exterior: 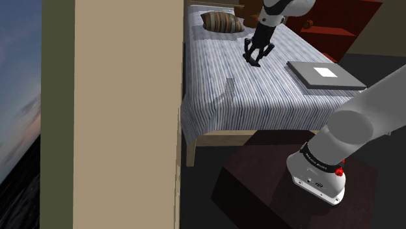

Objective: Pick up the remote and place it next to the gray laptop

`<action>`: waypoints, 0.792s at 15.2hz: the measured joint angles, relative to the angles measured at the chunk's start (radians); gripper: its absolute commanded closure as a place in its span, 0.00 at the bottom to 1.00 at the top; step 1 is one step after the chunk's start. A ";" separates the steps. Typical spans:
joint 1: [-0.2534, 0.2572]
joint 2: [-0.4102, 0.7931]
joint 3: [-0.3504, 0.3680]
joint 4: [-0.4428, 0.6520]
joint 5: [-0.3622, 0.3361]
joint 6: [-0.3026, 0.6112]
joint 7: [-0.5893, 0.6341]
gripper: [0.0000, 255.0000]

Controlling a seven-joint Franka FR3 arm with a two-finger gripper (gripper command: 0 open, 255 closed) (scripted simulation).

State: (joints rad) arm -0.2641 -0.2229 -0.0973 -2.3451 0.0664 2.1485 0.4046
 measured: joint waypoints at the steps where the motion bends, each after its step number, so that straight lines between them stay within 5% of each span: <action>1: -0.009 -0.024 -0.011 -0.028 -0.005 0.003 -0.017 1.00; 12: -0.145 -0.278 -0.160 -0.236 -0.114 -0.051 -0.217 1.00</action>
State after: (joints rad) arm -0.4086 -0.5012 -0.2575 -2.5807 -0.0474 2.0972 0.1875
